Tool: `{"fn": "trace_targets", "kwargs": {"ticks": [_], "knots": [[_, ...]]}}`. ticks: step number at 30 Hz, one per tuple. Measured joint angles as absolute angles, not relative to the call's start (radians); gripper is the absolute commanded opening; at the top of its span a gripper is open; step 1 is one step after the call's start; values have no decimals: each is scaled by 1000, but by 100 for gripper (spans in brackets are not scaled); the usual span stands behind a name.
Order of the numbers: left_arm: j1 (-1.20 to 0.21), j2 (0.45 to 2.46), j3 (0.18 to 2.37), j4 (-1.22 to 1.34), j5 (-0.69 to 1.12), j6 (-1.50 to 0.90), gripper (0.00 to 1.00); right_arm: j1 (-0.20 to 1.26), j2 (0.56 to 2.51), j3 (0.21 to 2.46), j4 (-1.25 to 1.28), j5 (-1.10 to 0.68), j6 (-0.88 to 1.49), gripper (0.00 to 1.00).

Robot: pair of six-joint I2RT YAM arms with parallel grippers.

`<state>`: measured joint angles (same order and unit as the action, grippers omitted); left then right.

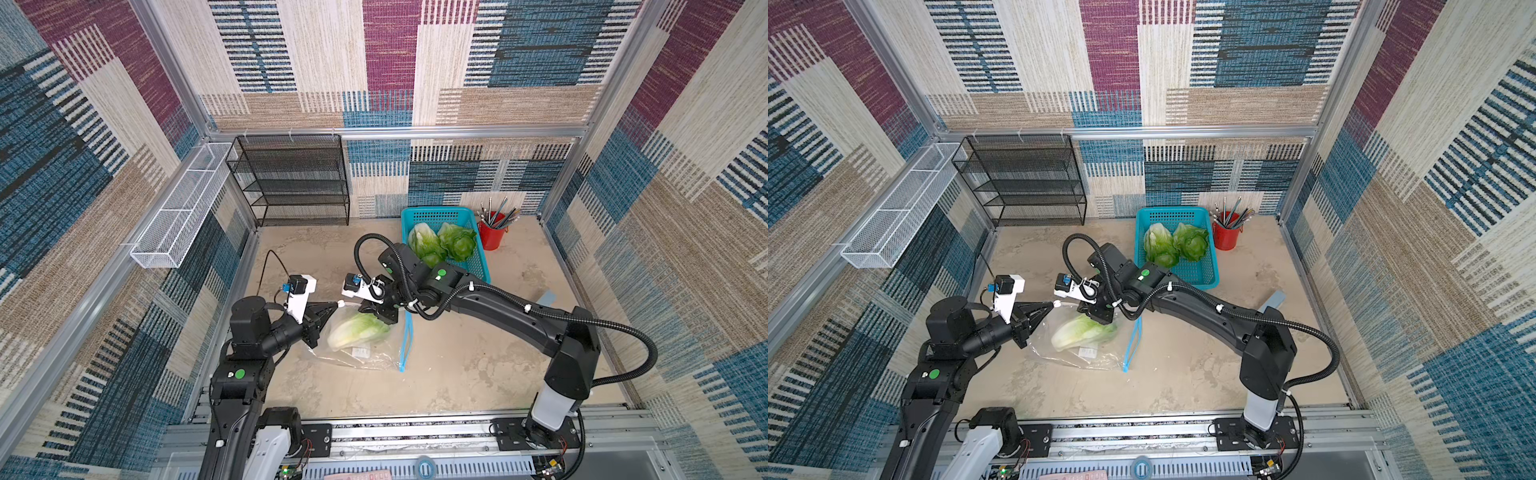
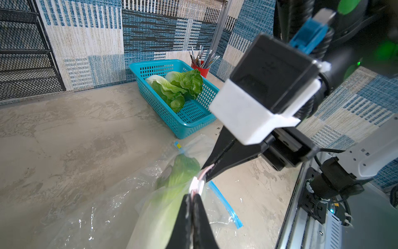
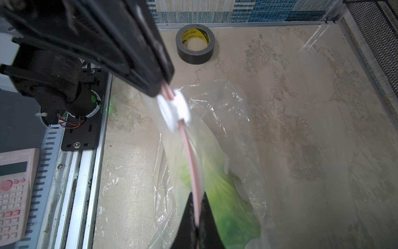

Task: Open the zip-top bag and take out the chinese cabbages
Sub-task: Adjust the zipper food storage bag in the zipper food storage bag.

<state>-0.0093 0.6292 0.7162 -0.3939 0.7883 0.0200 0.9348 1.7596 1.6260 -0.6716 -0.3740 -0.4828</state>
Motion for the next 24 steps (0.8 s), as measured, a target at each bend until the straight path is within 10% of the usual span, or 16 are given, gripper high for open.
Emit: {"fn": "trace_targets", "kwargs": {"ticks": [4, 13, 24], "knots": [[-9, 628, 713, -393, 789, 18, 0, 935, 1760, 1626, -672, -374, -483, 0], [-9, 612, 693, -378, 789, 4, 0, 934, 1737, 1640, -663, -358, -474, 57], [-11, 614, 671, -340, 810, -21, 0, 934, 1750, 1738, -615, -465, -518, 50]]}}
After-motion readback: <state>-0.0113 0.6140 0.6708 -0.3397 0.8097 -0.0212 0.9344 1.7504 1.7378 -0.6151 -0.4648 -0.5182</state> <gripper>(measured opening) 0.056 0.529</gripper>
